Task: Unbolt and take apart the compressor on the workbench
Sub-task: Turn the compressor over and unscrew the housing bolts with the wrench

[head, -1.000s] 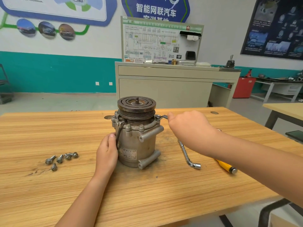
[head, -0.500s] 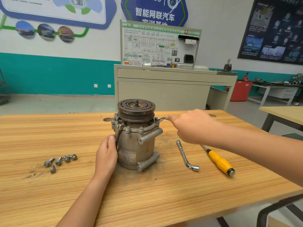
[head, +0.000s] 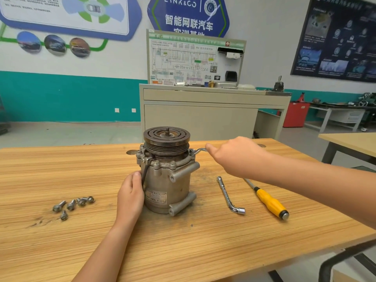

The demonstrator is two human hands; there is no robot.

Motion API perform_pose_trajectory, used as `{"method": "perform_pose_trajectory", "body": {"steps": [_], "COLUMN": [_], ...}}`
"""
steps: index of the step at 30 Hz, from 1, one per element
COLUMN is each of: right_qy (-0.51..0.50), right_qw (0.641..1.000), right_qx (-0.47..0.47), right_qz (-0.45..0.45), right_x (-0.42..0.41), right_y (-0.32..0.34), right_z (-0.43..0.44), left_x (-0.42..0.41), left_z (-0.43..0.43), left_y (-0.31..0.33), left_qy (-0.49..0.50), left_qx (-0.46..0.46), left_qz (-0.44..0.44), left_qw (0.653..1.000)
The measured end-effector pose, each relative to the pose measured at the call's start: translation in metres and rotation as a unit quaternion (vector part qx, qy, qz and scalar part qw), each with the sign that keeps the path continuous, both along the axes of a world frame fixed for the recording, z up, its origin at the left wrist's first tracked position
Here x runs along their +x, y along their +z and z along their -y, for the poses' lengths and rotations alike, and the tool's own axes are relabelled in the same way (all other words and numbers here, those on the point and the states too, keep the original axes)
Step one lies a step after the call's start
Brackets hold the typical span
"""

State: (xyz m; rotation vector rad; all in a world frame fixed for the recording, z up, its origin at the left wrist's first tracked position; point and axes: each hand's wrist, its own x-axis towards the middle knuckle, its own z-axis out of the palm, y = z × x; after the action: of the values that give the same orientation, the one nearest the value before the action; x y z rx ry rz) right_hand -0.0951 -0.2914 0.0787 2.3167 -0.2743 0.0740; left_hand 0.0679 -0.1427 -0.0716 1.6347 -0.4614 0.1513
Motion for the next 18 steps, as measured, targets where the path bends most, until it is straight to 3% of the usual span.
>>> {"method": "perform_pose_trajectory", "body": {"steps": [5, 13, 18], "right_qy": [0.015, -0.046, -0.030], "right_qw": [0.999, 0.999, 0.996], "right_qx": [-0.037, 0.007, -0.043], "right_qz": [-0.027, -0.025, -0.070], "right_x": [-0.001, 0.008, 0.008], "right_y": [0.001, -0.006, 0.009], "right_z": [-0.009, -0.031, -0.035], "left_x": [0.002, 0.000, -0.001], "left_z": [0.000, -0.001, 0.000], "left_y": [-0.002, -0.001, 0.000], "left_qy": [0.003, -0.003, -0.008], "left_qx": [0.006, 0.003, -0.003], "left_qz": [0.002, -0.002, -0.005], "left_qw": [1.000, 1.000, 1.000]}}
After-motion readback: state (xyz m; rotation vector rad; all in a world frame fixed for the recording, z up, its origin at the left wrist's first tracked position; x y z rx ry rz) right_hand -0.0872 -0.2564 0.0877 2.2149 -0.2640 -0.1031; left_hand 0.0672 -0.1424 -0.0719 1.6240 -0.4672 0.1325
